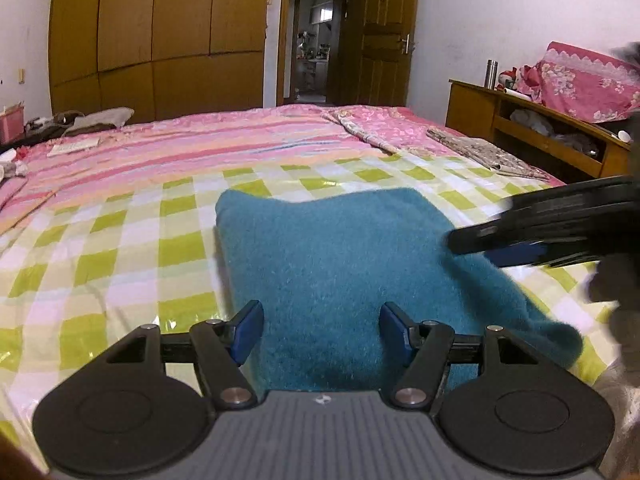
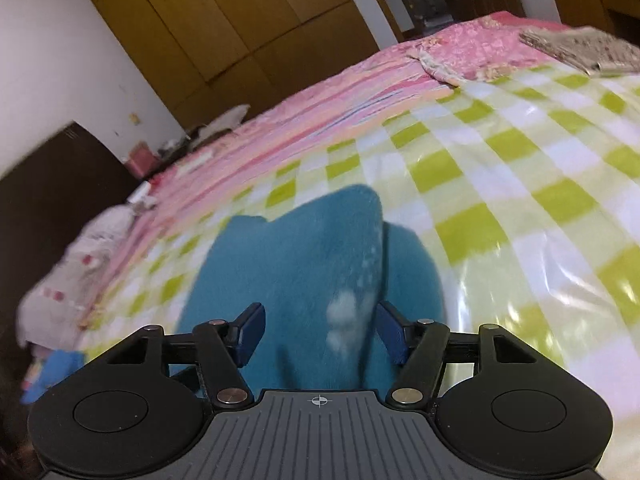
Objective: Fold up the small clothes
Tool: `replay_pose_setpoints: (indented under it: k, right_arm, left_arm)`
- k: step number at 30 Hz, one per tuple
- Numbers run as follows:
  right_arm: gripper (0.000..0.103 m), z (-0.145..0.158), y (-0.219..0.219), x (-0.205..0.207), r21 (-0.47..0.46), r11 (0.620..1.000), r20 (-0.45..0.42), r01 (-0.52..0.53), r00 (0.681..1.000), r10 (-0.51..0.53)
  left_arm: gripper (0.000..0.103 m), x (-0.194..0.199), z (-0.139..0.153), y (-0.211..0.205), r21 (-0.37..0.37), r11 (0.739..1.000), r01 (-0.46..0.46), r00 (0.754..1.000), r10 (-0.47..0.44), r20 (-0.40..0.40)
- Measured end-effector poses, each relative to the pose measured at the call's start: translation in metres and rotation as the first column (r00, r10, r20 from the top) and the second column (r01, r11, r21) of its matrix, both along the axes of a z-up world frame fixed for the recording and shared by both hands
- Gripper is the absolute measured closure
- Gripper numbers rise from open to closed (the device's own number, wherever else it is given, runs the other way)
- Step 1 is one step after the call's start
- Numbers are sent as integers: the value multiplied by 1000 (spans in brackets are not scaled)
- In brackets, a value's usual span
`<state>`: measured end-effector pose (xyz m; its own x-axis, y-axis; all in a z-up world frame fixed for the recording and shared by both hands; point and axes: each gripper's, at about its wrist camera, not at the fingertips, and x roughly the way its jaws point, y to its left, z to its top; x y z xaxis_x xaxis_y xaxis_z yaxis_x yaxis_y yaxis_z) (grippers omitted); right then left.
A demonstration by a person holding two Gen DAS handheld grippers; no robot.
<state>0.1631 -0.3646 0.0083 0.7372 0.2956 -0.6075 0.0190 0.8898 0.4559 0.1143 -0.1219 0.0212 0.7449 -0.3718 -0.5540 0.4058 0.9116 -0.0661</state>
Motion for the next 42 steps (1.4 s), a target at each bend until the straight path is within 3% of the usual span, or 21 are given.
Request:
replay_pose_setpoints:
  k: [3,6,8,11,15,17,24,29,31,33,34,38,42]
  right_arm:
    - [43,-17,8,20,13,1000,-27,6,1000,-6]
    - [75,-13,4,12,66,998,1,19,1000,-19]
    - [83,2,-9,-2,121,993,49,9,999,-15]
    - [84,18,-26,-26,120,992,133,34,990,-50]
    - [84,-18,-40,-17,75,985,22,157,987,-159]
    - [83,-34,-36,-17,32,986,30,161,986,-162]
    - [78,-21,-29,-19,-14,986,32,168,985,-168]
    - [71,11,-7,-44,-152,974,123,167,981,-149]
    - [68,9,0,-45,-182,972,108,146,986,-128]
    - [67,-2,5,-38,-279,946,60,163,987,-152]
    - [66,-10,2,-35,-277,947,35,162,987,-159]
    - [68,-32,-25,-21,-81,973,-17,215,976,-217]
    - [68,-36,-24,4,-80,971,-9,227,973,-229]
  left_arm:
    - [33,8,-1,-3,13,1000,-4,1000,4,7]
    - [33,15,1,-7,9,1000,-2,1000,2,-2]
    - [33,13,11,-10,-10,1000,15,999,-15,28]
    - [32,6,18,-17,-29,999,44,996,-41,81]
    - [29,19,-9,-30,-11,999,35,999,-35,1]
    - [28,18,-16,-30,-27,999,22,1000,-22,2]
    - [27,13,-7,-30,-8,1000,12,1000,-12,3]
    - [27,6,0,-24,4,1000,6,999,-6,33]
    - [27,10,-4,-24,0,1000,0,1000,0,10]
    - [27,12,-8,-23,-22,1000,-1,1000,0,-11]
    - [27,12,-9,-23,-28,1000,4,1000,-4,-15]
    - [26,19,-17,-29,-17,1000,20,1000,-20,-2]
    - [21,36,-20,-37,-1,1000,12,1000,-12,5]
